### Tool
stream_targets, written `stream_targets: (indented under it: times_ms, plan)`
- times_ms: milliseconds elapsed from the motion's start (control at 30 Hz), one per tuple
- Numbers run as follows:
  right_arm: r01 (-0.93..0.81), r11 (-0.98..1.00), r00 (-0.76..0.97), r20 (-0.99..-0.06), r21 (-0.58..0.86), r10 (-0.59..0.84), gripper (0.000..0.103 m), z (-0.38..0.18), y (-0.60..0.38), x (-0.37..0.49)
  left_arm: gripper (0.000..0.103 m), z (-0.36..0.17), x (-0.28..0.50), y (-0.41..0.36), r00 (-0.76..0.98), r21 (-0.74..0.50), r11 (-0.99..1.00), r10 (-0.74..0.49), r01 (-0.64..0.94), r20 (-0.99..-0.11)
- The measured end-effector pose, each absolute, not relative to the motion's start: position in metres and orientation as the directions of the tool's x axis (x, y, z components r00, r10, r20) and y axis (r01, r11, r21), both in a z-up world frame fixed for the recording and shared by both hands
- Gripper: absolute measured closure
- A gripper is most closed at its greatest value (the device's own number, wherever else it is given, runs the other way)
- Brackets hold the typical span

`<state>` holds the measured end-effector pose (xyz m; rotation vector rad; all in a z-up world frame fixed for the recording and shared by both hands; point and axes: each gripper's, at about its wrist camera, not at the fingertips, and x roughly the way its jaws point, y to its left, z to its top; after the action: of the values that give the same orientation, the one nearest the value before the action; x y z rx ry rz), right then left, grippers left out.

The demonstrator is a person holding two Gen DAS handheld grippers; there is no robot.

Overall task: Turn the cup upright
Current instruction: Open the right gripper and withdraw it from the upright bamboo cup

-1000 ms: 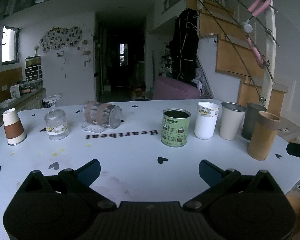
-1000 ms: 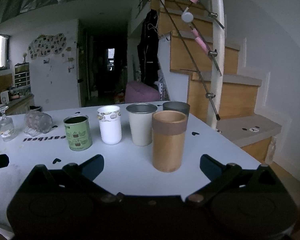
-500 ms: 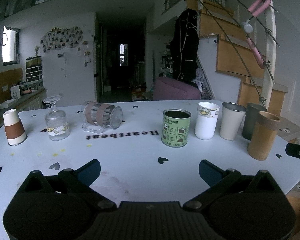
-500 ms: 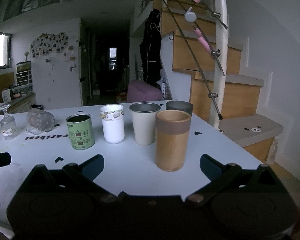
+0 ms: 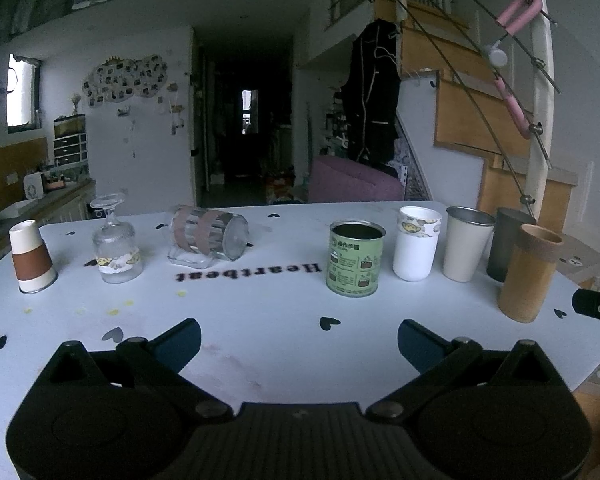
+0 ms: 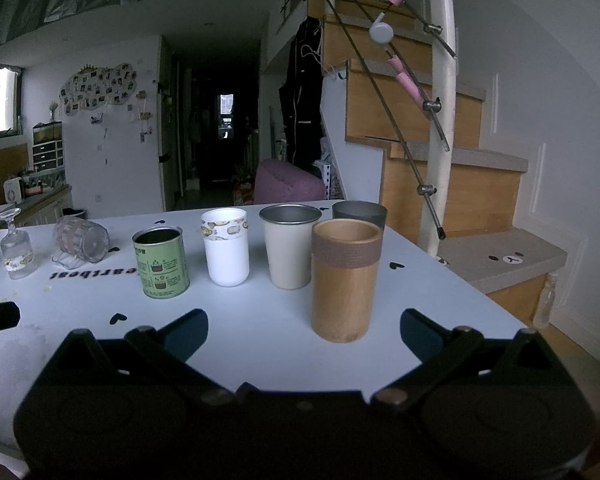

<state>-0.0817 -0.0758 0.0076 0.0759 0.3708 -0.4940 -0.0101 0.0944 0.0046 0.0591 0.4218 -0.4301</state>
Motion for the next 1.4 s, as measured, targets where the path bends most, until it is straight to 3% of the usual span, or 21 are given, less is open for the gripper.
stream_targets:
  times_ms: [1400]
  plan:
    - [0.473,0.881,0.816,-0.369,-0.018,-0.446,0.0,0.0064,-0.0722,-0.0793,0.0,0.0043,-0.011,0.0965,0.825,-0.031,0.909,-0.391,0.415,-0.407]
